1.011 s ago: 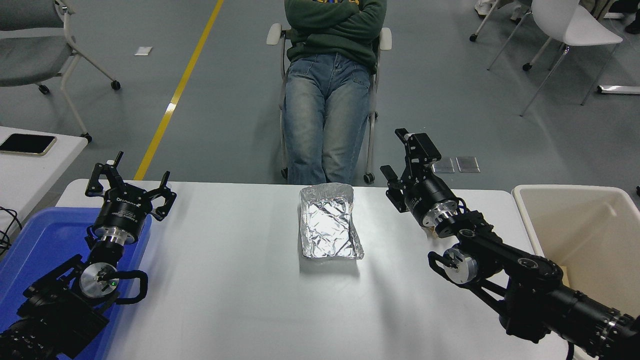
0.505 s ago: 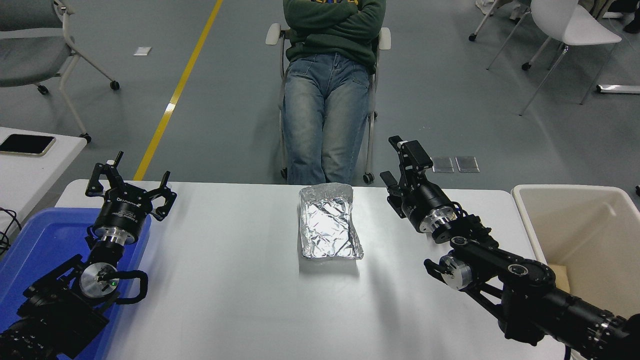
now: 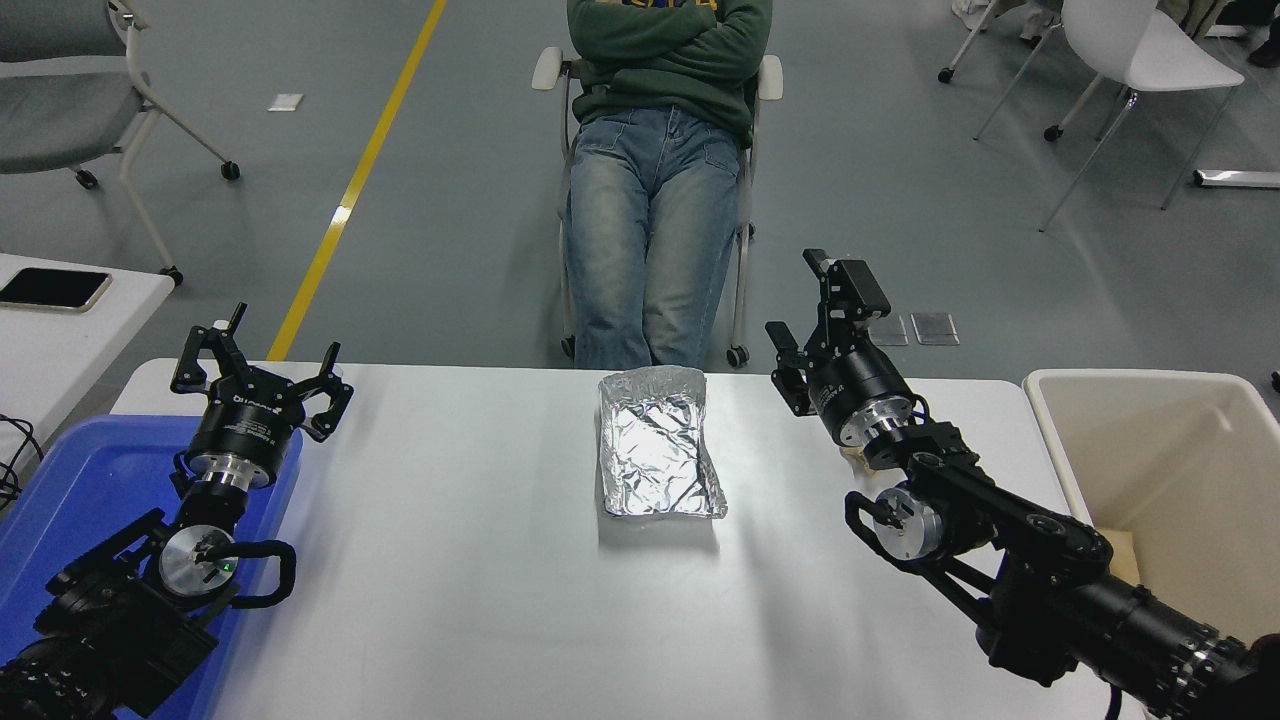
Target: Clean the table surface
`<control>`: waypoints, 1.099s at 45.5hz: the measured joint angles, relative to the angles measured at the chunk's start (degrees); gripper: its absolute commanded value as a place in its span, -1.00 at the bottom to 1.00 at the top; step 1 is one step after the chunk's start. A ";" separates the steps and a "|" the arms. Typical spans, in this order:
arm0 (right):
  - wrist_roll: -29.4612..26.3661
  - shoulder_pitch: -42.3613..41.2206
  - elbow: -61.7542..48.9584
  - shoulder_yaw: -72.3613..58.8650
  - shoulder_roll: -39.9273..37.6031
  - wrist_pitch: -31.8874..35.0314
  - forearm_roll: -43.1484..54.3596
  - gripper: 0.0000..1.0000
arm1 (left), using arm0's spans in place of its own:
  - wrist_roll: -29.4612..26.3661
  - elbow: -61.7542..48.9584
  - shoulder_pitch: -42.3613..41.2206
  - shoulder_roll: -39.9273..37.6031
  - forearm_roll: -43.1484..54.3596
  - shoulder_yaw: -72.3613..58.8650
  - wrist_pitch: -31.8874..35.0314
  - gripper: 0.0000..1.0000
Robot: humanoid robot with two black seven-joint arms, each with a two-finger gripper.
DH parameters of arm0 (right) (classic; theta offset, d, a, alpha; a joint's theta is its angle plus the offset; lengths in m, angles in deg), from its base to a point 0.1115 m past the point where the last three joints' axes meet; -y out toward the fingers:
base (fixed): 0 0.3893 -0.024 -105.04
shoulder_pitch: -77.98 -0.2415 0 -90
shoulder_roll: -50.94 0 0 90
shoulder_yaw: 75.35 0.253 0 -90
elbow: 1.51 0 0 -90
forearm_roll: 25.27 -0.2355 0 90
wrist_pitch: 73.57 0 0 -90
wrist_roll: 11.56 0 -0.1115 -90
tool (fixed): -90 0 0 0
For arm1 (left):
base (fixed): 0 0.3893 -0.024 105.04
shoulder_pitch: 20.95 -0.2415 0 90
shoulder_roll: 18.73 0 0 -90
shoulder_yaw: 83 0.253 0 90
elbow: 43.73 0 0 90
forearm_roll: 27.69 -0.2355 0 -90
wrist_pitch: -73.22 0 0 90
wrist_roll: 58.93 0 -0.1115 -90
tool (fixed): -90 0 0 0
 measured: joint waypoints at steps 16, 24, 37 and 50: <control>-0.34 -2.26 -1.61 -4.32 0.27 -1.11 1.48 1.00 | 0.00 -0.04 0.00 0.00 0.00 0.00 0.00 1.00; -1.02 -2.92 -3.29 -6.78 -0.26 -2.14 6.97 1.00 | 0.00 -0.01 0.00 0.00 0.00 0.00 0.00 1.00; -4.29 -2.91 -5.65 -9.83 -1.07 -4.89 21.34 1.00 | 0.00 0.03 0.00 0.00 0.00 0.00 0.00 1.00; -6.43 -5.84 -9.00 -17.57 -1.33 -10.04 28.15 1.00 | 0.00 0.03 0.00 0.00 -0.01 0.00 0.00 1.00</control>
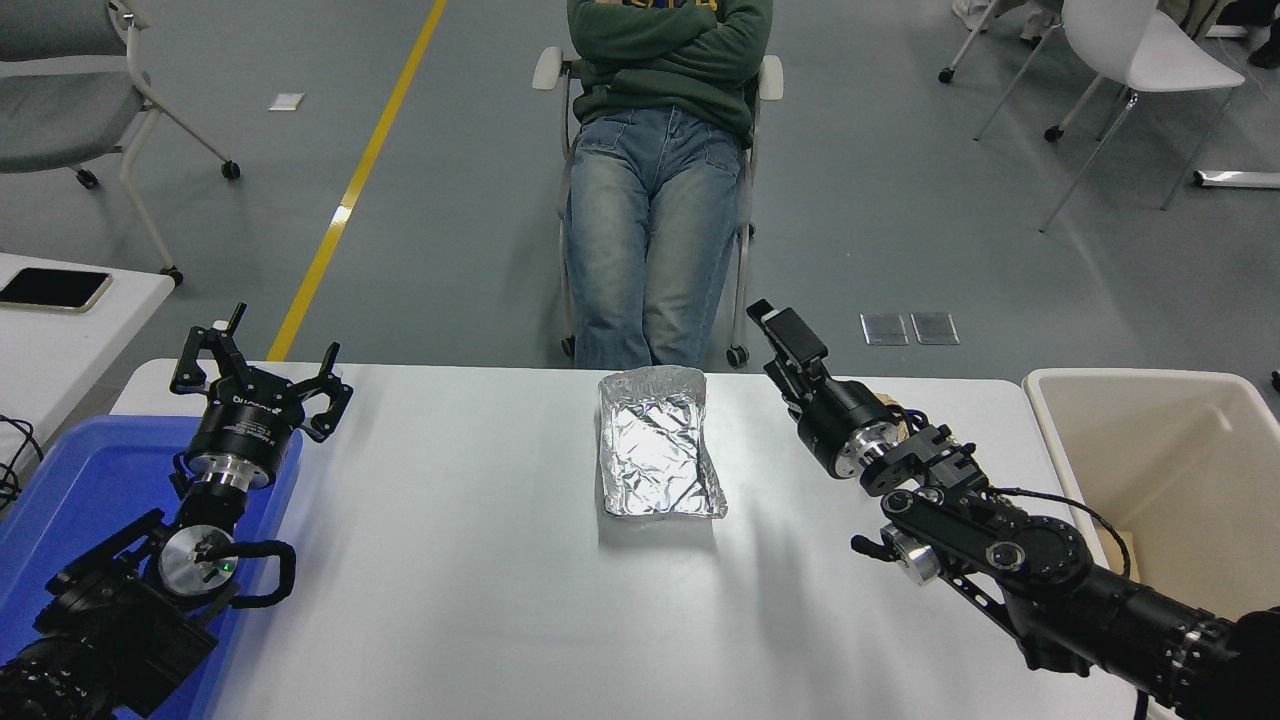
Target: Clean the table surface
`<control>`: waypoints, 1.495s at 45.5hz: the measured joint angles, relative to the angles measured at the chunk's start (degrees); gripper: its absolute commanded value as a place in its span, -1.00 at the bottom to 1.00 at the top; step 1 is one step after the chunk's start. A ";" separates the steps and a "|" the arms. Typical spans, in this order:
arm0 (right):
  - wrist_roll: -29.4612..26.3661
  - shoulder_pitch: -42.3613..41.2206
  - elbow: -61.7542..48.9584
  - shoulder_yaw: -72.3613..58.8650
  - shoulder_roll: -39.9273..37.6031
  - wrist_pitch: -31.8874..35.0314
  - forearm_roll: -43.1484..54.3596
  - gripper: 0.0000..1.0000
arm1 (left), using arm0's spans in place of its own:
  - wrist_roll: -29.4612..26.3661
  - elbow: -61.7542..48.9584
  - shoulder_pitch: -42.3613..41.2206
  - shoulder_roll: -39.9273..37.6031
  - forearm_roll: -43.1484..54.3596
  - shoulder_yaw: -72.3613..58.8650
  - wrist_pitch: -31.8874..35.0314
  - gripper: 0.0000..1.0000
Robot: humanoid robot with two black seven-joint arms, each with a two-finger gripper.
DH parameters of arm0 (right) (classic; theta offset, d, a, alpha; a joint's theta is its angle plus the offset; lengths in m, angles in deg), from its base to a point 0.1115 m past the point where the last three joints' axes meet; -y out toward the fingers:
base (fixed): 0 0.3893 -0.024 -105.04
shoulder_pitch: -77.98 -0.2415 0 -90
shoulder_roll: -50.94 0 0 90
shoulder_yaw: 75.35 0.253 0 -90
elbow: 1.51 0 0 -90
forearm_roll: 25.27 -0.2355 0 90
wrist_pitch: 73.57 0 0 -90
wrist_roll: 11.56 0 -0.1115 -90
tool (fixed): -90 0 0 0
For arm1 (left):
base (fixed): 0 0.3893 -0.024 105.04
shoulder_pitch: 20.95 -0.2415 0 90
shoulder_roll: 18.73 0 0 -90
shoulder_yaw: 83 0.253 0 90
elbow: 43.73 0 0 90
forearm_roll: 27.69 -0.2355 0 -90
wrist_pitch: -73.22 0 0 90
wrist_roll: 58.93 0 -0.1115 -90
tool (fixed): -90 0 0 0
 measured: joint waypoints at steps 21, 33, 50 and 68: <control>-0.52 -0.93 -1.12 -2.13 0.12 -2.29 1.98 1.00 | 0.00 0.00 0.00 0.00 0.00 0.00 0.00 1.00; -0.53 -1.22 -1.13 -2.28 0.34 -2.52 1.64 1.00 | 0.00 0.00 0.00 0.00 0.00 0.00 0.00 1.00; -0.50 -2.32 -0.85 -3.96 0.34 -2.46 1.47 1.00 | 0.00 0.00 0.00 0.00 0.03 0.00 0.00 1.00; -0.55 -8.00 -0.65 -14.74 -2.53 -2.02 0.18 1.00 | 0.00 -0.02 0.00 0.00 0.01 0.00 0.00 1.00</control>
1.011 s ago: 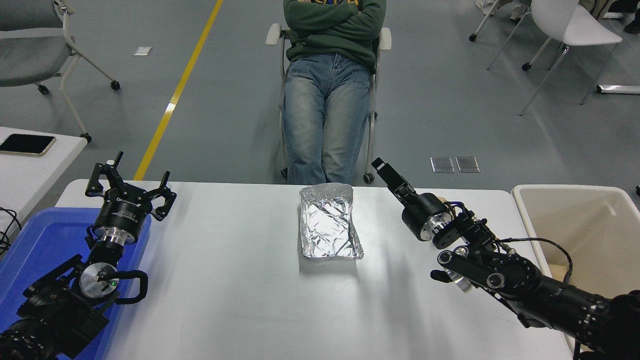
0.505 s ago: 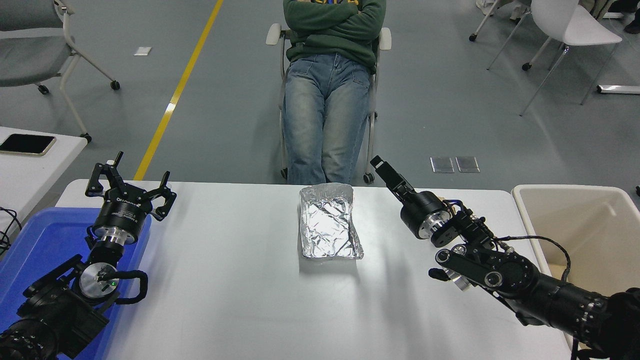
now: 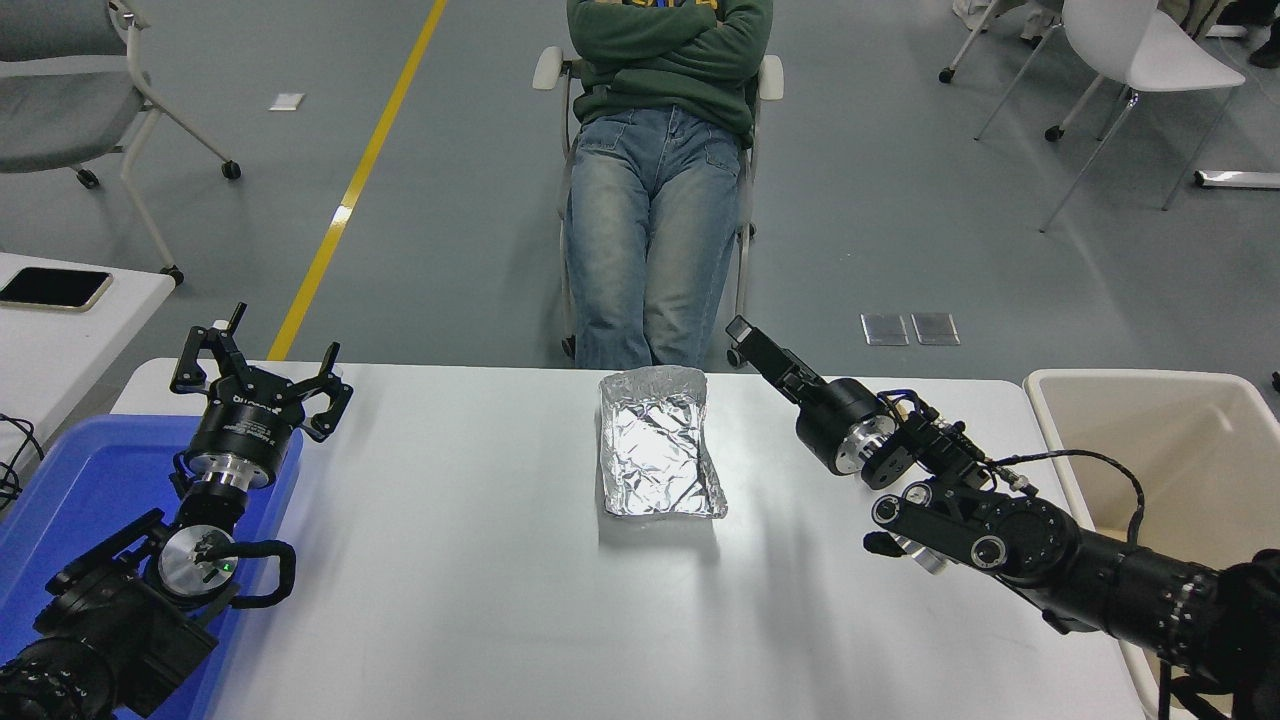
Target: Clean the table surface
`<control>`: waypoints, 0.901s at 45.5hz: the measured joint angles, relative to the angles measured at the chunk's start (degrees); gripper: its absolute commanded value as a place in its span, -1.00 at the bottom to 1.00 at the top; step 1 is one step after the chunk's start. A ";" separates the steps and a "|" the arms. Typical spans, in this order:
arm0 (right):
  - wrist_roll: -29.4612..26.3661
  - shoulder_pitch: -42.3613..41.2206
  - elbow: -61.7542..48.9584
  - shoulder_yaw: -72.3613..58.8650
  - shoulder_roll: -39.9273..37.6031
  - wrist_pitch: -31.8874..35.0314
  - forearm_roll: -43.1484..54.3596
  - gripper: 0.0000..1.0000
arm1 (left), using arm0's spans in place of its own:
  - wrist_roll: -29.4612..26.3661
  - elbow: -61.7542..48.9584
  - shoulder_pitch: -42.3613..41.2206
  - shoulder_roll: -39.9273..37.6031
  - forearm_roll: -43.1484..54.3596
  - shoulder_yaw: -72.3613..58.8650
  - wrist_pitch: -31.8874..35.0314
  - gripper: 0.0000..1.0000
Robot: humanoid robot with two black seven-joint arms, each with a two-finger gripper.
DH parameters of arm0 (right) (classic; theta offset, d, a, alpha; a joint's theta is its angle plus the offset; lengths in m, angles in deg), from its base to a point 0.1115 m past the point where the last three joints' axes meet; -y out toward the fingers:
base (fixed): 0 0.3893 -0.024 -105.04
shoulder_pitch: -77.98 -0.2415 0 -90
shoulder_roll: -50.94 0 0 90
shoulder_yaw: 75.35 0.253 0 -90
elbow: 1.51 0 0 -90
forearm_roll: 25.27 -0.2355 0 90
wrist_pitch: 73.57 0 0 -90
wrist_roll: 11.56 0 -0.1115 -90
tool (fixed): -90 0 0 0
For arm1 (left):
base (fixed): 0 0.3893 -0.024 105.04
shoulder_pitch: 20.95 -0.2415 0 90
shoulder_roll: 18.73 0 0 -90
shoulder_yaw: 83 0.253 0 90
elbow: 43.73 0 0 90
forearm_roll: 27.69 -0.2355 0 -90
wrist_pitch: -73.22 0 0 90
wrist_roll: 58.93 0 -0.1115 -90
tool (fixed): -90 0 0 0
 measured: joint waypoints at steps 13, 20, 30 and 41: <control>-0.19 -8.27 -0.44 -16.25 -1.26 0.58 -5.54 1.00 | 0.00 -0.02 0.00 0.00 -0.02 0.00 0.00 1.00; -0.56 -12.56 -0.52 -24.99 -0.88 1.65 -9.82 1.00 | 0.00 -0.03 0.00 0.00 -0.02 0.00 0.00 1.00; -3.10 -17.32 -0.61 -37.03 3.53 2.65 -13.27 1.00 | 0.00 0.00 0.00 0.00 0.00 0.00 0.00 1.00; -7.80 -21.37 -1.05 -46.97 9.81 4.53 -14.56 1.00 | 0.00 -0.02 0.00 0.00 -0.02 0.00 0.00 1.00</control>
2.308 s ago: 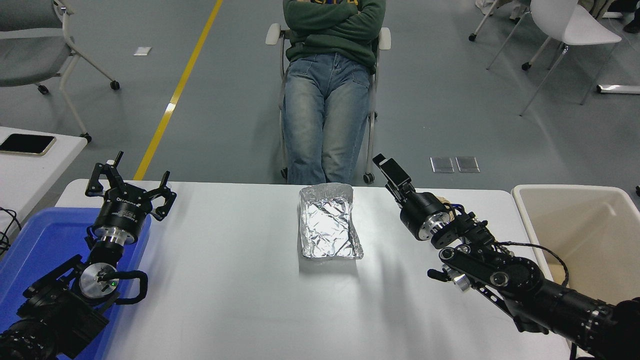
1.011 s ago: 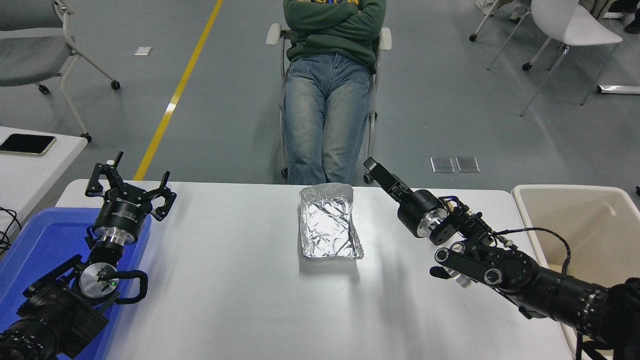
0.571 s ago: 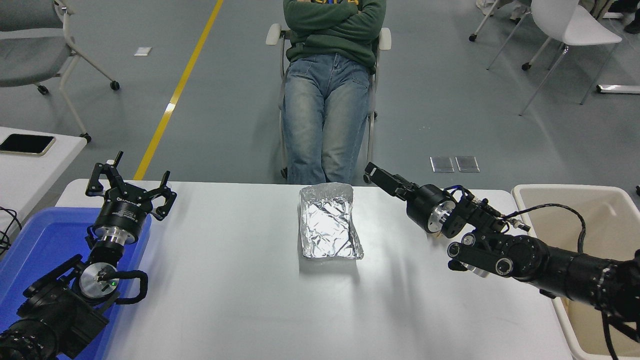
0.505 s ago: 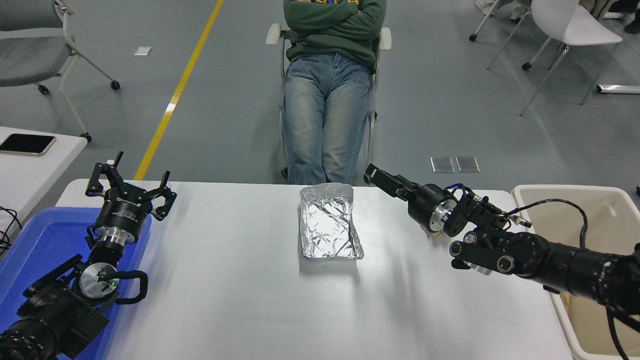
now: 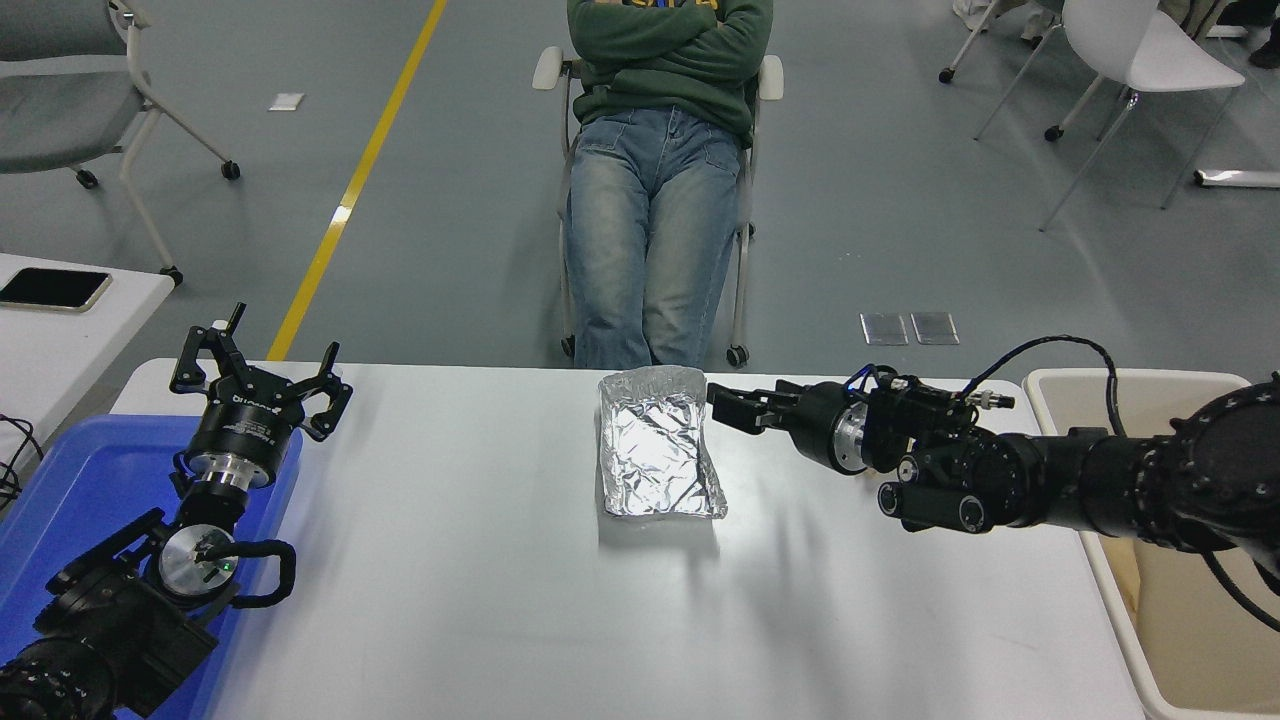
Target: Clean the table surface
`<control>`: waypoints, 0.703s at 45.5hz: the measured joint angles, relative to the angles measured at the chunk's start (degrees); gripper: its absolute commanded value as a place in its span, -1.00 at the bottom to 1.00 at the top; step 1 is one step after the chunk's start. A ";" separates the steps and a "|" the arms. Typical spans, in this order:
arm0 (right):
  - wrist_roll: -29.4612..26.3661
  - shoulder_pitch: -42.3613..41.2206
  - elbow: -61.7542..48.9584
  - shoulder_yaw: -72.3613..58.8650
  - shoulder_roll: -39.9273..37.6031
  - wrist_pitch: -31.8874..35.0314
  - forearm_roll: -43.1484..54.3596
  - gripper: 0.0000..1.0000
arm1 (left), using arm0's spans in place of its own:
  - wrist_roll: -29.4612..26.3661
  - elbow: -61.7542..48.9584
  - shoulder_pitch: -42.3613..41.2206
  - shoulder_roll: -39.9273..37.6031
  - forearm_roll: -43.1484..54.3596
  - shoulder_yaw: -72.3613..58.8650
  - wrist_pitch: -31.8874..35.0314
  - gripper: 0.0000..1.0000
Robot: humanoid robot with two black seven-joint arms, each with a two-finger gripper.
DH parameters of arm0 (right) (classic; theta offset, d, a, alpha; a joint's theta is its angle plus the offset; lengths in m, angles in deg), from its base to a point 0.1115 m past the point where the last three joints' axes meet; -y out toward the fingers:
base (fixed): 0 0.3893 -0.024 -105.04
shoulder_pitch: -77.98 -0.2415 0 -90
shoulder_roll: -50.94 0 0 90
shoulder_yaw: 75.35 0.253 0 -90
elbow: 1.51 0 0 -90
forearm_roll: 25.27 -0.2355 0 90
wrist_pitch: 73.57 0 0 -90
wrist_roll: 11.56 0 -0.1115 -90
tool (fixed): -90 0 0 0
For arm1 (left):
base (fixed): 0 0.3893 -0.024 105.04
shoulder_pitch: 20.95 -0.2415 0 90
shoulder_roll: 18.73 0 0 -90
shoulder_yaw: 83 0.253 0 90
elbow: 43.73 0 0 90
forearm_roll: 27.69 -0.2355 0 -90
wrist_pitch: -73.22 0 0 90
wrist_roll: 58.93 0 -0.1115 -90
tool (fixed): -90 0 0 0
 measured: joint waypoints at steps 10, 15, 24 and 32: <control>-4.23 -1.38 -2.62 -6.12 2.33 3.78 -0.33 1.00 | 0.00 -0.04 0.00 0.00 0.00 0.00 0.00 1.00; -5.74 -1.68 -3.59 -7.99 2.81 5.71 -0.37 1.00 | 0.00 -0.04 0.00 0.00 0.00 0.00 0.00 1.00; -7.24 -2.07 -3.72 -9.24 3.25 9.07 -0.70 1.00 | 0.00 -0.05 0.00 0.00 0.00 0.00 0.00 1.00; -7.70 -2.57 -1.95 -7.19 3.41 11.40 -1.57 1.00 | 0.00 -0.05 0.00 0.00 0.01 0.00 0.00 1.00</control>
